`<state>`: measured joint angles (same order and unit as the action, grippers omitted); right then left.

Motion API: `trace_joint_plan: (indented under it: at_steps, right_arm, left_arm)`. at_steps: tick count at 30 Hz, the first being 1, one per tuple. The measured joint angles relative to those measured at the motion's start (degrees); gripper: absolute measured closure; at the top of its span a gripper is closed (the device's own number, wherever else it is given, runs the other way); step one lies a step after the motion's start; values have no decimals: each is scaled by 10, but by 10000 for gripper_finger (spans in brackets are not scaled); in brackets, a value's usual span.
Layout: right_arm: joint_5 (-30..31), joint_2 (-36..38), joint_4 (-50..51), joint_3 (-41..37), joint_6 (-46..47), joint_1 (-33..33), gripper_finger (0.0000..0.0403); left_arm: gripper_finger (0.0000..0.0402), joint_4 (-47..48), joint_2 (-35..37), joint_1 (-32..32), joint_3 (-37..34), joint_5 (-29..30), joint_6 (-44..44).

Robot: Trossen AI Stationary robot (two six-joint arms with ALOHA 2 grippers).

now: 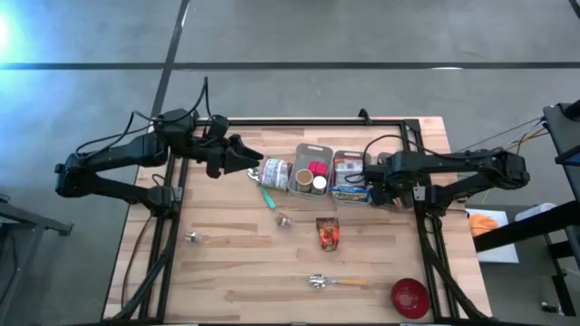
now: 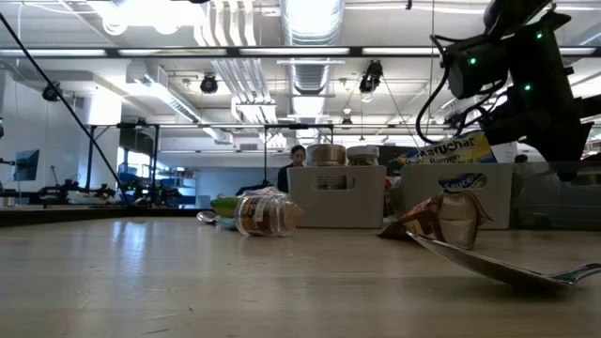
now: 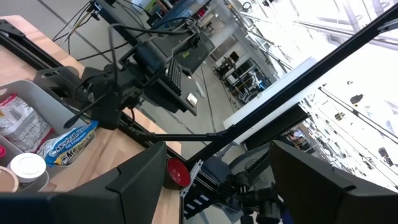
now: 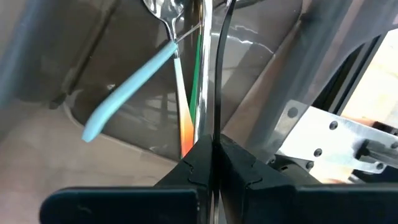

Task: Pick & Place Food Item
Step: Put the black spoon into the black bin, then adjust the red noodle pack in the gray bin

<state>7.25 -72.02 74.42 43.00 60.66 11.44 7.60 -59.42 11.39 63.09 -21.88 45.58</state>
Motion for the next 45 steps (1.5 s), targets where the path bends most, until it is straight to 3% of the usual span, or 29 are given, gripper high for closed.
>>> trace_joint_plan:
  at_steps: [16,28,33,39,45]
  right_arm:
    - [-13,-44,0,9,-63,0,386]
    - [-33,12,1,9,-73,0,249]
    - [-39,49,7,12,-73,0,218]
    - [-54,95,58,82,-95,0,215]
    - [-36,90,52,211,-247,4,215]
  left_arm:
    - [116,0,0,0,0,0,9]
    - [116,0,0,0,0,0,9]
    - [116,1,0,0,0,0,10]
    - [116,2,0,0,0,0,11]
    - [116,2,0,0,0,0,11]
